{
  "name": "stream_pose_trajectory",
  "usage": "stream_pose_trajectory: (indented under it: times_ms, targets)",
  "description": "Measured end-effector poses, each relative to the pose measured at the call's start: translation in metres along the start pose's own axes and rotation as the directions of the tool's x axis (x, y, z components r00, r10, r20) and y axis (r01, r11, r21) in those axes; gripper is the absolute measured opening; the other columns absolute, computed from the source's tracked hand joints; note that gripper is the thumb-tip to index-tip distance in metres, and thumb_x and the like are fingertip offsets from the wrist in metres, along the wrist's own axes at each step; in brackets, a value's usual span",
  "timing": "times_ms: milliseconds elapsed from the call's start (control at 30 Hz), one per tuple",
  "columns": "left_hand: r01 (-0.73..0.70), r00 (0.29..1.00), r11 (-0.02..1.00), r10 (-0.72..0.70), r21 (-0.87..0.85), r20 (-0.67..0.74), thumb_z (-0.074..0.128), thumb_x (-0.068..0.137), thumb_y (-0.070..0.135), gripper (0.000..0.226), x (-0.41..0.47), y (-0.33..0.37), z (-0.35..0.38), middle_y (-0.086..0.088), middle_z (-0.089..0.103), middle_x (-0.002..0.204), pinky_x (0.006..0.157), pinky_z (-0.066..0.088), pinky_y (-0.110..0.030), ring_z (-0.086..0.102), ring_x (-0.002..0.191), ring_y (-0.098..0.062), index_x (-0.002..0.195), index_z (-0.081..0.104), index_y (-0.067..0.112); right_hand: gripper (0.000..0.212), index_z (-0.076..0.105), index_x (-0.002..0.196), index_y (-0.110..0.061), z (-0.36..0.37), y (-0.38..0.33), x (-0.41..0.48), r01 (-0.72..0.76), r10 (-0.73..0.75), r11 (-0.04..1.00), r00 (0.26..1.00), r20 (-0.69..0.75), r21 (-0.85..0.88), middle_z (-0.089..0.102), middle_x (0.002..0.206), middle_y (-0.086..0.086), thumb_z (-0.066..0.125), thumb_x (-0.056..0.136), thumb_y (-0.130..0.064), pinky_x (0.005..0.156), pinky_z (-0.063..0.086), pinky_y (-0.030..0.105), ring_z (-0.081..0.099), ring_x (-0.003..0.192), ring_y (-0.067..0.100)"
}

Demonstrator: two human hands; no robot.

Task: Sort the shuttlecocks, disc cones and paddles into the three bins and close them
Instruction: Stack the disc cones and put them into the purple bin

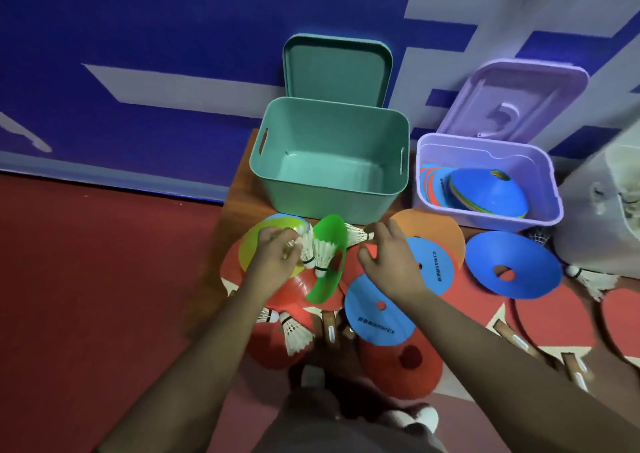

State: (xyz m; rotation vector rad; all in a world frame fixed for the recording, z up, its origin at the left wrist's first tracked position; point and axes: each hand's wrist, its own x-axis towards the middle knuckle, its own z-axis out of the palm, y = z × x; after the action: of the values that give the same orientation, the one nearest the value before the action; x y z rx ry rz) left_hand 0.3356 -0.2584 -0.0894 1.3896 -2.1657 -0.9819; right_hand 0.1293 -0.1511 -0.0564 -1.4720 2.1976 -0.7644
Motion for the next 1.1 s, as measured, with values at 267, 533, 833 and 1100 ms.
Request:
stream_pose_trajectory:
  times_ms: [267,533,833,1100]
  targets:
    - [0.163,0.986,0.954,-0.15,-0.253,0.067,0.069,0.084,0.022,0.014,0.014,-0.029,-0.031,-0.001,0.06,0.085,0.059,0.038,-0.015,0.052,0.059,0.003,0.087,0.058,0.028,0.043,0.052,0.118,-0.005,0.054,-0.059,0.056,0.071,0.037,0.962,0.922,0.386,-0.263,0.058,0.117,0.016,0.068,0.082,-0.023,0.084,0.047,0.036,0.059,0.108,0.033]
    - [0.265,0.962,0.878,-0.268,-0.399,0.049,0.076,0.071,0.036,0.073,0.012,-0.046,-0.034,0.015,0.051,0.113,0.073,0.053,-0.031,0.063,0.091,-0.015,0.131,0.036,0.032,0.031,0.057,0.111,-0.009,0.08,-0.052,0.058,0.005,0.213,0.872,0.896,0.389,-0.489,0.063,0.112,0.015,0.065,0.081,-0.011,0.077,0.049,0.035,0.064,0.101,0.036]
    - [0.229,0.966,0.896,-0.16,-0.381,0.205,0.075,0.08,0.01,0.051,0.021,-0.023,-0.037,0.008,0.06,0.103,0.071,0.05,-0.013,0.059,0.08,0.008,0.123,0.05,0.022,0.005,0.059,0.093,-0.016,0.007,-0.07,0.058,-0.018,0.018,0.991,1.0,0.001,0.129,0.059,0.077,-0.006,0.063,0.089,-0.016,0.061,0.033,0.023,0.054,0.064,0.012]
    - [0.106,0.952,0.918,0.017,-0.382,0.306,0.081,0.069,0.028,0.055,0.039,0.022,-0.013,0.016,0.066,0.101,0.075,0.043,-0.017,0.061,0.094,-0.001,0.113,0.052,0.044,0.012,0.066,0.099,-0.023,0.004,-0.054,0.041,-0.043,0.013,0.959,0.994,0.107,0.279,0.065,0.085,-0.014,0.066,0.088,-0.019,0.067,0.048,0.021,0.058,0.068,0.004]
